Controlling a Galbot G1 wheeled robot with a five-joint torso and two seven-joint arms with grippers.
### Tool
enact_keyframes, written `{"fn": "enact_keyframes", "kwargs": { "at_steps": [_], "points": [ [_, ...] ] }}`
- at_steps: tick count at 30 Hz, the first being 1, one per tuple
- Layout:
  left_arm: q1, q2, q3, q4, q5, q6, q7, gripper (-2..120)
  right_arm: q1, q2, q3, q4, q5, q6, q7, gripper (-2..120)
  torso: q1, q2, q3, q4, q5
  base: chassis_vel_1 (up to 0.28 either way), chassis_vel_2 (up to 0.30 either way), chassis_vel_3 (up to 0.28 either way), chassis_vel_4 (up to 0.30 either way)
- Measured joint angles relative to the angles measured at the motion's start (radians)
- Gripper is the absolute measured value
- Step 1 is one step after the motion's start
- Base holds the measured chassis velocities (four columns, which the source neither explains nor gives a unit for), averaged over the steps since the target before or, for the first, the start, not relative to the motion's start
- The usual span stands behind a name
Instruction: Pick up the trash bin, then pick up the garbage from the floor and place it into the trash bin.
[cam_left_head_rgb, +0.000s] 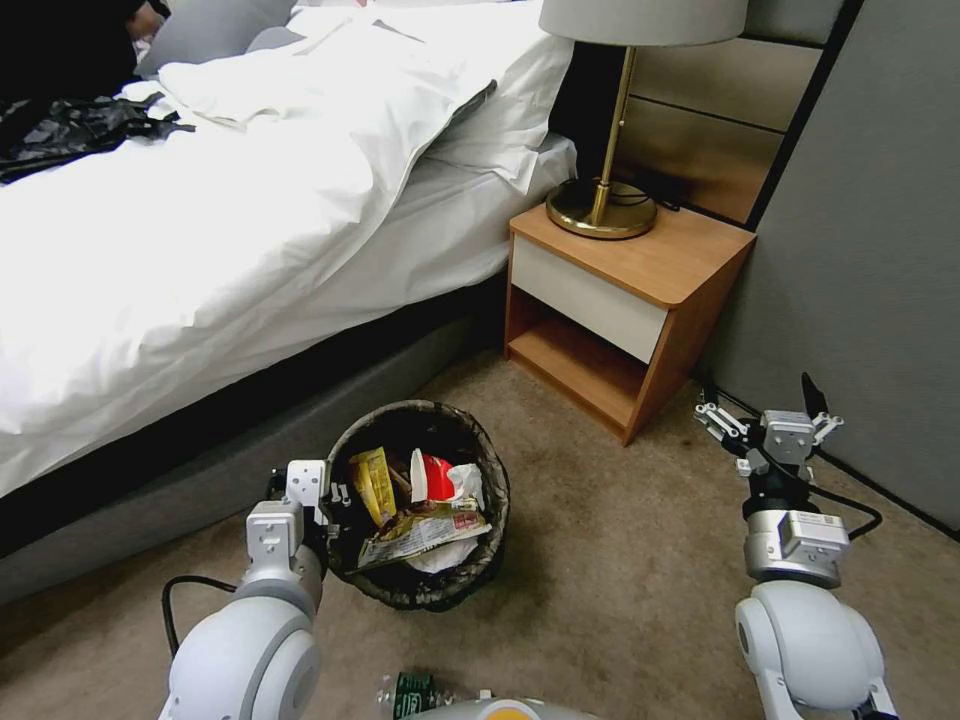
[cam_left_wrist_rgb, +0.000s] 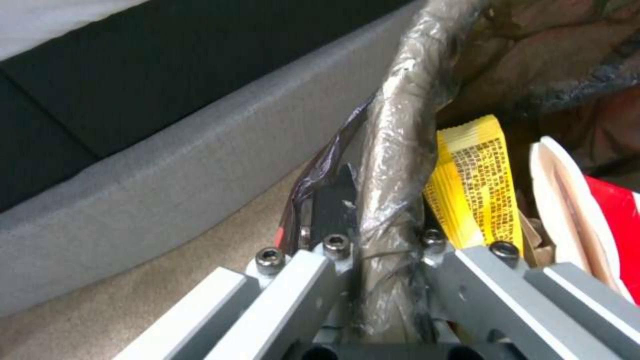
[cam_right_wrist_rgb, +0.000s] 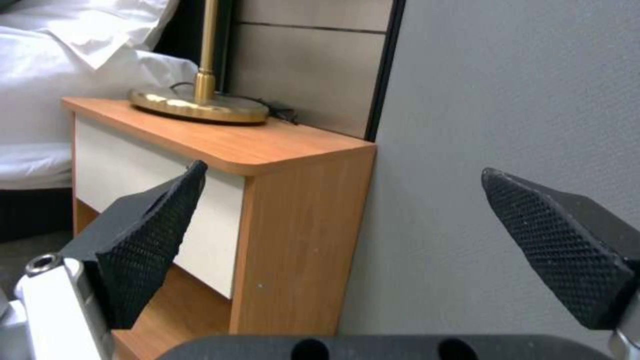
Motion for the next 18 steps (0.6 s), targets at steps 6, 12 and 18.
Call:
{"fn": "enact_keyframes", "kwargs": {
  "at_steps": [6,12,18],
  "points": [
    [0.000,0.006,0.001,0.000,-0.001,0.000,0.000,0,-0.002,0.001,-0.017,0.001,-0.001,-0.019,0.019,100,0.000,0.000,0.000,0.0000,0.0000,0.000,0.000,0.000,0.000],
    [0.001,0.008,0.003,0.000,-0.001,0.000,0.000,0,-0.002,0.001,-0.022,0.000,-0.005,-0.024,0.025,100,0.000,0.000,0.000,0.0000,0.0000,0.000,0.000,0.000,0.000],
    [0.001,0.013,0.005,0.000,-0.001,0.000,0.000,0,-0.002,-0.003,-0.023,-0.001,-0.007,-0.026,0.029,100,0.000,0.000,0.000,0.0000,0.0000,0.000,0.000,0.000,0.000]
  ]
}}
